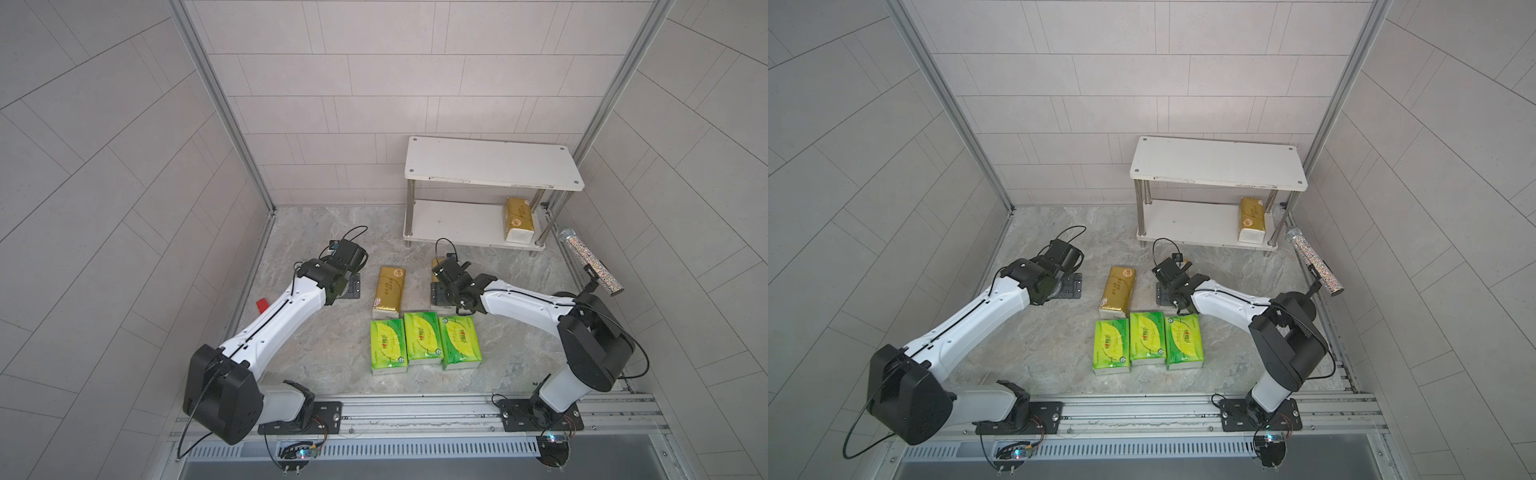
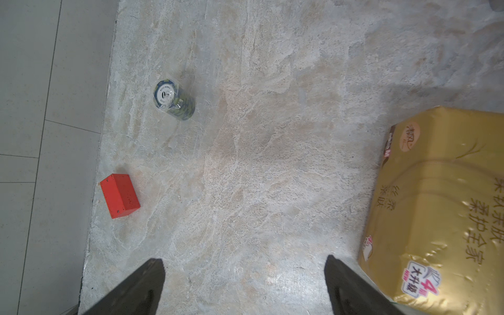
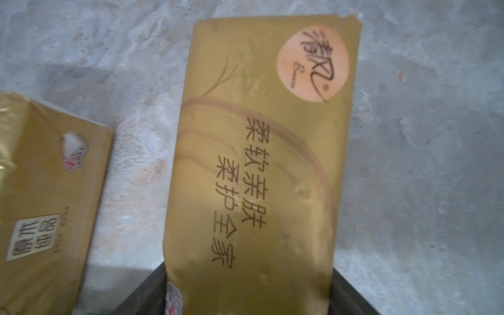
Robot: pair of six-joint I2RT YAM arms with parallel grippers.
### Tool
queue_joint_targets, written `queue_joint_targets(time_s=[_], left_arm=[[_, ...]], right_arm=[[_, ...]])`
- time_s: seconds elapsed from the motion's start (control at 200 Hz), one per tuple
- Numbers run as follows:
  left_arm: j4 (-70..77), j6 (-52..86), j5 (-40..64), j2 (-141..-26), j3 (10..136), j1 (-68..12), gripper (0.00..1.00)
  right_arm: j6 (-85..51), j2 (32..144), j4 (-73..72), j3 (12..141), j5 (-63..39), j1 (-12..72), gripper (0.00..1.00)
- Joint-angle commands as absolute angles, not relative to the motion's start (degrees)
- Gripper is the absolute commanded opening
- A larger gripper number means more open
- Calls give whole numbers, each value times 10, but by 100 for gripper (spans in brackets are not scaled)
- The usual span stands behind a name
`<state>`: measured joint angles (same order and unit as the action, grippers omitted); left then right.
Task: Place the tissue boxes on the shelf by color
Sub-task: Pick up the box of tissues from the center of the board.
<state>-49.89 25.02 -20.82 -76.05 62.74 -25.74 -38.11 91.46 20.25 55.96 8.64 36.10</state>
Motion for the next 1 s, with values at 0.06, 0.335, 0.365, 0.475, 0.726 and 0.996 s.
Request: queue_joint_targets(time_s=[0.06,0.335,0.365,0.475,0.726,0.996], left_arm=[[-510,252,-214,-752,646,-253,100],[-501,253,-211,-739,632,-253,100],[-499,252,-209,-740,632,-253,100],[-503,247,-208,-747,640,-253,100],[-503,242,-196,-759,650,-253,100],[-512,242,-199,-758,662,-254,100]], right_arm=[[-300,893,227,541,65,333,83],[-293,869,190,513,58,323,98],[-292,863,176,504,58,323,99],[-290,849,130,473,58,325,100],[-268,858,78,443,85,333,100],[-253,876,32,428,97,332,100]])
